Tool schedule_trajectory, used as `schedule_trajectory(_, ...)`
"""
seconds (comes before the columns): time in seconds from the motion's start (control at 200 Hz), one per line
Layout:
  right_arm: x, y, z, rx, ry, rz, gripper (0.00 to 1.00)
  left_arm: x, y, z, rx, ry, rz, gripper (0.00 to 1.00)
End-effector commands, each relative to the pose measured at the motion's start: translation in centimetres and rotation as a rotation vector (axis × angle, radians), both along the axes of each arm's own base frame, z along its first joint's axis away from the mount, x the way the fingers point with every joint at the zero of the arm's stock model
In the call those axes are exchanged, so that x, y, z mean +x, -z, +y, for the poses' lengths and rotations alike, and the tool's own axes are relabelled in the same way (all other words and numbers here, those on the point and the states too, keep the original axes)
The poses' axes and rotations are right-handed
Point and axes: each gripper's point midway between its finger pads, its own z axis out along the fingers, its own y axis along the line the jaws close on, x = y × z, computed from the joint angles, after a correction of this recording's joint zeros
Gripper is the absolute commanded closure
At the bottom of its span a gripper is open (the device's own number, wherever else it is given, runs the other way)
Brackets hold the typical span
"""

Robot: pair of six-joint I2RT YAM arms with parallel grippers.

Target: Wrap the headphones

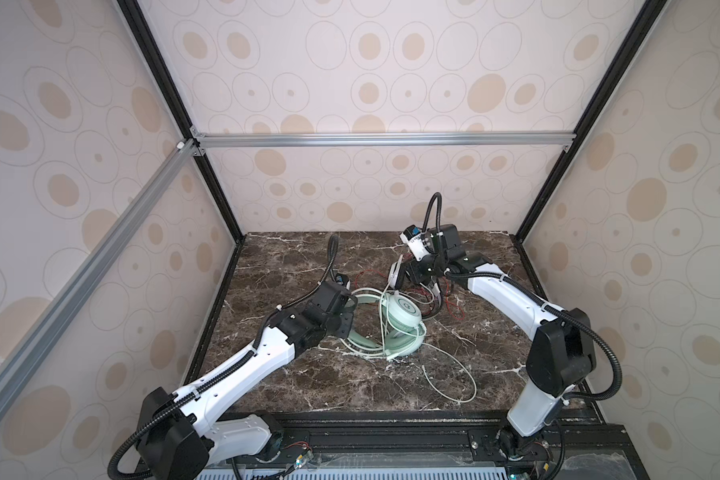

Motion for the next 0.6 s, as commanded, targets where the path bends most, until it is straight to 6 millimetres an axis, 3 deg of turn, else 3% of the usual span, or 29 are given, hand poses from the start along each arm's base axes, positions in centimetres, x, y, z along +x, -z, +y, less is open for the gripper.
schedule_trajectory(0.0, 0.3, -2.8, 0.3, 0.128, 0.021, -0.025, 0.75, 0.4, -4.5, -1.2, -0.101, 0.027, -0.072, 1.0)
schedule_trajectory(0.055, -0.2, -2.6, 0.6, 0.136, -0.004, 0.0, 0.57, 0.5, -4.7, -1.2, -0.111, 0.022, -0.07, 1.0)
schedule_trajectory(0.11, -0.9, -2.6, 0.6, 0.135, -0.018, 0.017, 0.48, 0.6, -4.9, -1.2, -0.121, 0.018, -0.068, 1.0)
schedule_trajectory(0.39, -6.0, -5.0, -2.3, 0.179, 0.016, -0.103, 0.37, 2.1, -3.7, 0.2, -0.121, -0.05, -0.048, 1.0)
schedule_trajectory(0.59, -9.5, -4.9, -2.7, 0.241, -0.025, -0.081, 0.37, 2.9, -3.8, 0.0, -0.158, -0.06, -0.039, 1.0)
